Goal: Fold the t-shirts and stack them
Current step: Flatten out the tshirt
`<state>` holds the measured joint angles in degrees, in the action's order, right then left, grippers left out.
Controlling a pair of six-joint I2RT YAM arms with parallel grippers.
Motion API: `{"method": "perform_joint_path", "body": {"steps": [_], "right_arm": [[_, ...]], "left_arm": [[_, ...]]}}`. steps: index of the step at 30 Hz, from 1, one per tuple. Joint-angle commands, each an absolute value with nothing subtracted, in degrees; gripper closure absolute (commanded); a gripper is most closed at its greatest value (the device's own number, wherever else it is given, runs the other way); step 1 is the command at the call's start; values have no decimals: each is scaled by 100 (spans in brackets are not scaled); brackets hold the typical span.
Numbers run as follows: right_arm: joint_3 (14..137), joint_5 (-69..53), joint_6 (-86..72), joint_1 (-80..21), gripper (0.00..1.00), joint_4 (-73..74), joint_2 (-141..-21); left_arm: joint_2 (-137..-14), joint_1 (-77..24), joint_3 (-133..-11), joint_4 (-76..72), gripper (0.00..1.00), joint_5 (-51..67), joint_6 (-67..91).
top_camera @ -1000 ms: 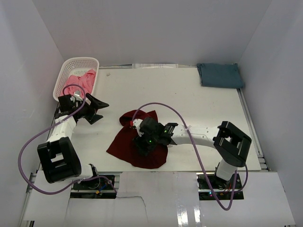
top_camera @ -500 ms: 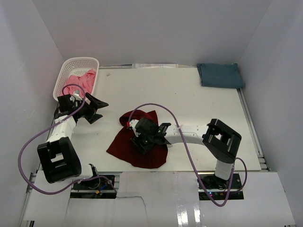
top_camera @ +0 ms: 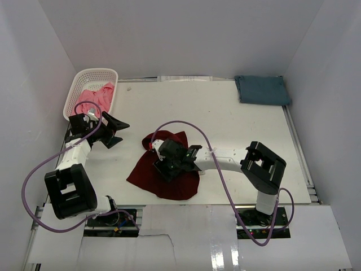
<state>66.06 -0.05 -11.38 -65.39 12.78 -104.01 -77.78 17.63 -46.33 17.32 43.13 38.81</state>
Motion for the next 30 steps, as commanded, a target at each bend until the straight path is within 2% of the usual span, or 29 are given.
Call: {"method": "perform_joint_path", "body": {"steps": [1,4,6,9,10,11,12,21,26,27,29,30], "right_arm": [[6856,115,-1090,-6574,38,1266,-10476],[6847,105,-1107,-6566,39,1257,-10547],[6882,132,-1107,-6565,52,1257,-10617],[6926,176,-1107,-6565,64,1274,-10731],[6934,219,-1107,-6565,71,1274,-10758],[6943,255,-1107,-6565,84,1274,-10749],[6943,290,-1107,-6565,91,1283,-10723],[7530,142,-1090,-6539,92,1712,-10169],[9357,-1790,-1125,-6145,92,2249,-10239],[10039,-2298,-1177,-5839,92,2320,-10213],[10571,-2819,-1501,-5347,92,2356,-10099],[10799,-3291,-1703,-4648,92,2286,-9872]], "left_arm": [[-7524,1811,-4614,1591,2,4456,3823],[-7515,1811,-4606,1600,2,4447,3814],[-7497,1811,-4588,1600,2,4447,3814],[-7488,1819,-4579,1608,2,4456,3806],[-7480,1811,-4588,1608,2,4447,3797],[-7479,1819,-4579,1617,2,4447,3797],[-7471,1819,-4579,1626,2,4439,3797],[-7427,1819,-4544,1617,2,4430,3797],[-7427,1828,-4456,1556,2,4473,3814],[-7401,1819,-4456,1556,2,4482,3814],[-7348,1819,-4447,1564,2,4474,3815],[-7295,1819,-4439,1564,2,4465,3823]]}}
